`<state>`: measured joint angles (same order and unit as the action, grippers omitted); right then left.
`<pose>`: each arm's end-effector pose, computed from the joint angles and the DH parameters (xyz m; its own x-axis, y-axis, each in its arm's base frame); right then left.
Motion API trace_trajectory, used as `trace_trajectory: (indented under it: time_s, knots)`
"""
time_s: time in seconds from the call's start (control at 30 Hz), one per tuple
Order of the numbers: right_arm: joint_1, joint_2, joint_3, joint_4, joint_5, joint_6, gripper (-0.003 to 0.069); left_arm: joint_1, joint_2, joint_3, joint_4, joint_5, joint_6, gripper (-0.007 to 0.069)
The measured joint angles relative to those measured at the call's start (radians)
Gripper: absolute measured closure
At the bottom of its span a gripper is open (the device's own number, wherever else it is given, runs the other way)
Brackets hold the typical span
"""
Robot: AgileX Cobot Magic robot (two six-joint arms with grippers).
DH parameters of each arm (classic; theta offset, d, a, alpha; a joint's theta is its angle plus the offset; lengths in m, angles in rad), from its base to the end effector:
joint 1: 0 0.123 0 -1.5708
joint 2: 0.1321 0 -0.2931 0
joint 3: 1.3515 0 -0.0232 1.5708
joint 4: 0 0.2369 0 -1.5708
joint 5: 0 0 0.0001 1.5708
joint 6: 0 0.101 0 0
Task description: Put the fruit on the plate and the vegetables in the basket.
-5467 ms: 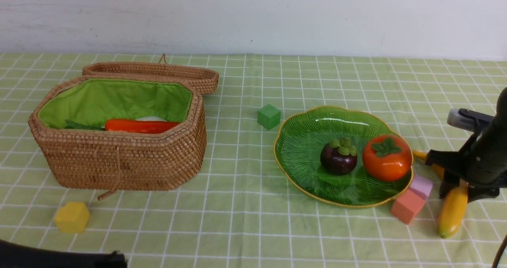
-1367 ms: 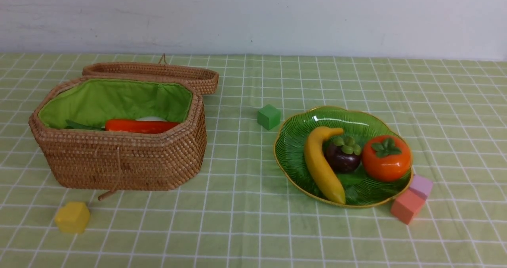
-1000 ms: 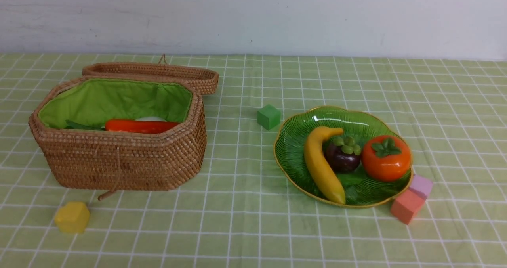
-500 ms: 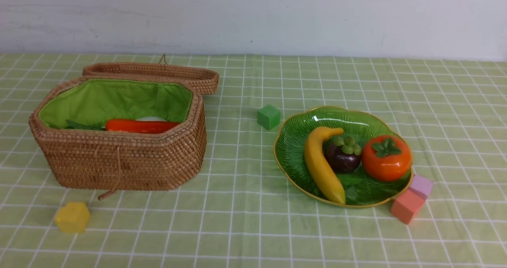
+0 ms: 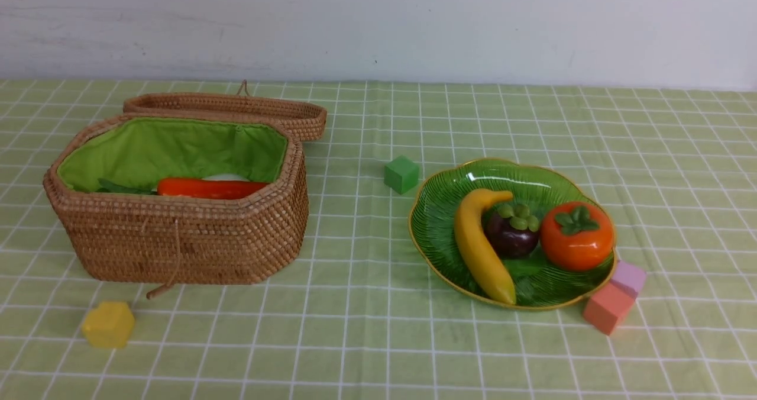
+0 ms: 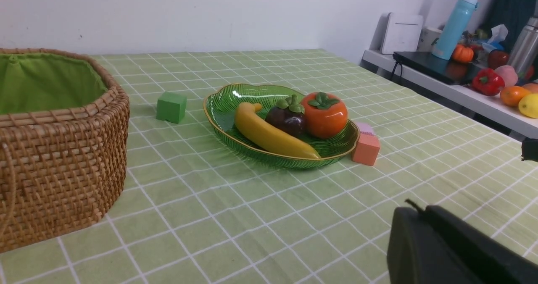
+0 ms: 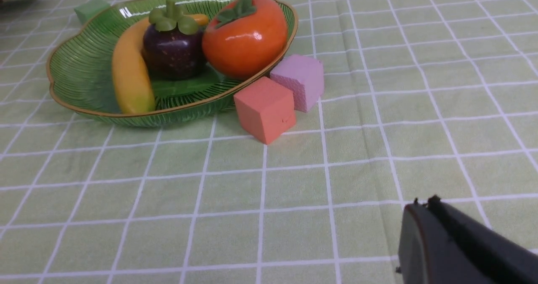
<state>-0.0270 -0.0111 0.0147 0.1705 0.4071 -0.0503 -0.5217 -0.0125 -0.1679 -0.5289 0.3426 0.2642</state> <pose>0.0390 0.0057 0.1697 -0.3149 0.1146 -0.9422 -0.0034 0.9925 0.1219 0.0182 -0.0302 0.2398 -0.1773 -0.1672 -0.9699 0.6135 0.7518 -0.2418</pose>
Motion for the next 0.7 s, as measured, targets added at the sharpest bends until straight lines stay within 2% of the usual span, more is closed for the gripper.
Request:
trace_trajectory:
  time_s: [0.27, 0.4, 0.53, 0.6, 0.63, 0.67, 0.7]
  knots:
    - [0.000, 0.000, 0.000, 0.000, 0.000, 0.000, 0.0659, 0.000, 0.000, 0.001, 0.001, -0.001, 0.000, 0.0618]
    - [0.000, 0.000, 0.000, 0.000, -0.001, 0.000, 0.0657, 0.024, 0.000, 0.035, 0.033, -0.062, -0.015, 0.0618]
    - [0.000, 0.000, 0.000, 0.000, -0.001, 0.000, 0.0654, 0.187, 0.000, 0.063, 0.119, -0.174, -0.080, 0.0638]
    - [0.000, 0.000, 0.000, 0.000, -0.001, 0.000, 0.0654, 0.236, 0.000, 0.071, 0.156, -0.185, -0.100, 0.0638]
    - [0.000, 0.000, 0.000, 0.000, -0.001, 0.000, 0.0652, 0.320, 0.000, 0.087, 0.226, -0.183, -0.139, 0.0638]
    - [0.000, 0.000, 0.000, 0.000, -0.001, 0.000, 0.0652, 0.328, 0.000, 0.087, 0.234, -0.181, -0.144, 0.0638]
    - [0.000, 0.000, 0.000, 0.000, -0.001, 0.000, 0.0650, 0.383, 0.000, 0.112, 0.289, -0.170, -0.194, 0.0638]
